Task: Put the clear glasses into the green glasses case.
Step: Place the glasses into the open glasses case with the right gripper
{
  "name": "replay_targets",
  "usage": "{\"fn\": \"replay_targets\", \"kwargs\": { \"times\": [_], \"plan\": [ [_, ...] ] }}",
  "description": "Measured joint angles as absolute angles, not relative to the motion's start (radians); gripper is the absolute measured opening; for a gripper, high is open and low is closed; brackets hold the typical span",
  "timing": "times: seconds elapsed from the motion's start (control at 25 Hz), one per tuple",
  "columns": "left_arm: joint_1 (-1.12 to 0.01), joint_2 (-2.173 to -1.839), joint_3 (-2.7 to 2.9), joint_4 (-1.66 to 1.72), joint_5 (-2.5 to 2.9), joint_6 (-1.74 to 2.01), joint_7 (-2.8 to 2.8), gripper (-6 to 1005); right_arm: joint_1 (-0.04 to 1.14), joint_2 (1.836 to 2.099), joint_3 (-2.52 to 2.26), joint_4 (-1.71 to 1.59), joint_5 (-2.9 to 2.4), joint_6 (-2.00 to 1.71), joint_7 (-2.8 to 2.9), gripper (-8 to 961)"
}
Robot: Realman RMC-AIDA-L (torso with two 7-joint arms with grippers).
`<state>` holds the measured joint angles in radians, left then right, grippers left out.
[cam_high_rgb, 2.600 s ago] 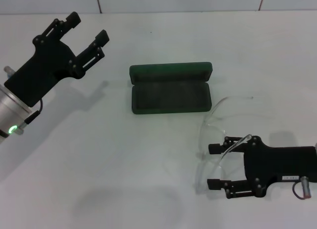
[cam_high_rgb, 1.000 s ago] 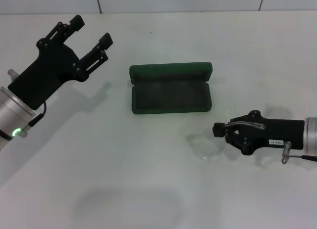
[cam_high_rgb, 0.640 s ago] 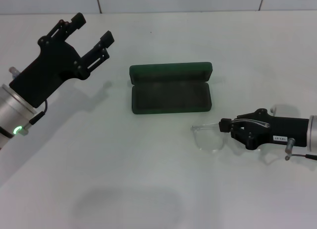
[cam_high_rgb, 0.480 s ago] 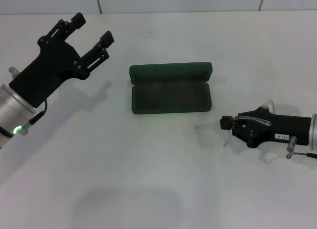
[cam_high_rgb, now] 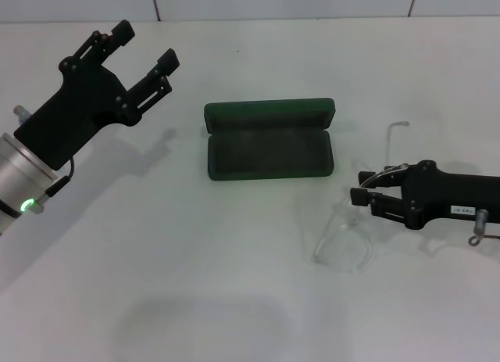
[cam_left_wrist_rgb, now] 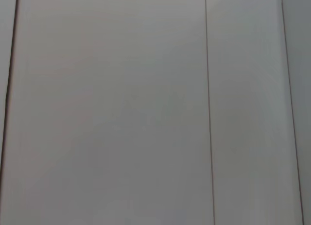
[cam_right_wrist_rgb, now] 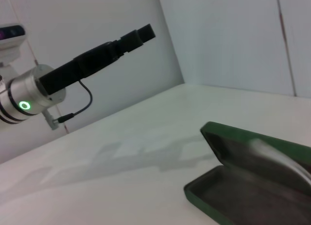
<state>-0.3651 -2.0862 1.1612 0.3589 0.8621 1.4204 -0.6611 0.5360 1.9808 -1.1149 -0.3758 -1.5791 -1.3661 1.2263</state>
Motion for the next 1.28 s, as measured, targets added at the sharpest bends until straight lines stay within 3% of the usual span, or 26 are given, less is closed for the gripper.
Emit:
{"fn": "replay_targets", "kwargs": {
  "times": [0.12, 0.32, 0.52, 0.72, 0.8, 1.0, 1.08, 1.28],
  "plan": [
    [-0.365, -2.086, 1.161, 0.359, 0.862, 1.420, -0.661, 771, 0.534, 1.964, -1.115, -0.376, -1.584, -1.360, 1.245, 172],
    [-0.365, -2.086, 1.161, 0.359, 0.862, 1.420, -0.661, 770, 0.541, 1.938, -1.115, -0.379, -1.649, -1.360, 1.305, 367],
    [-0.366, -2.087, 1.161, 0.359, 0.862, 1.420, -0.661, 770, 0.539, 1.935, -1.109, -0.402, -1.718, -1.357, 1.338, 504],
    [-0.364, -2.088, 1.161, 0.357, 0.862, 1.420, -0.661, 770, 0.474, 1.935, -1.060, -0.484, -1.713, -1.354, 1.333, 502],
    [-0.362, -2.088, 1.161, 0.356, 0.864, 1.420, -0.661, 770, 0.442, 1.943, -0.997, -0.523, -1.710, -1.359, 1.322, 499],
    [-0.363, -2.088, 1.161, 0.356, 0.870, 1.420, -0.661, 770, 0.409, 2.008, -0.797, -0.547, -1.651, -1.370, 1.196, 484],
    [-0.366, -2.088, 1.161, 0.356, 0.871, 1.420, -0.661, 770, 0.424, 2.022, -0.779, -0.530, -1.606, -1.352, 1.144, 476],
    [-0.368, -2.088, 1.161, 0.356, 0.877, 1.420, -0.661, 770, 0.528, 2.022, -0.790, -0.443, -1.528, -1.273, 1.060, 456]
  ]
}}
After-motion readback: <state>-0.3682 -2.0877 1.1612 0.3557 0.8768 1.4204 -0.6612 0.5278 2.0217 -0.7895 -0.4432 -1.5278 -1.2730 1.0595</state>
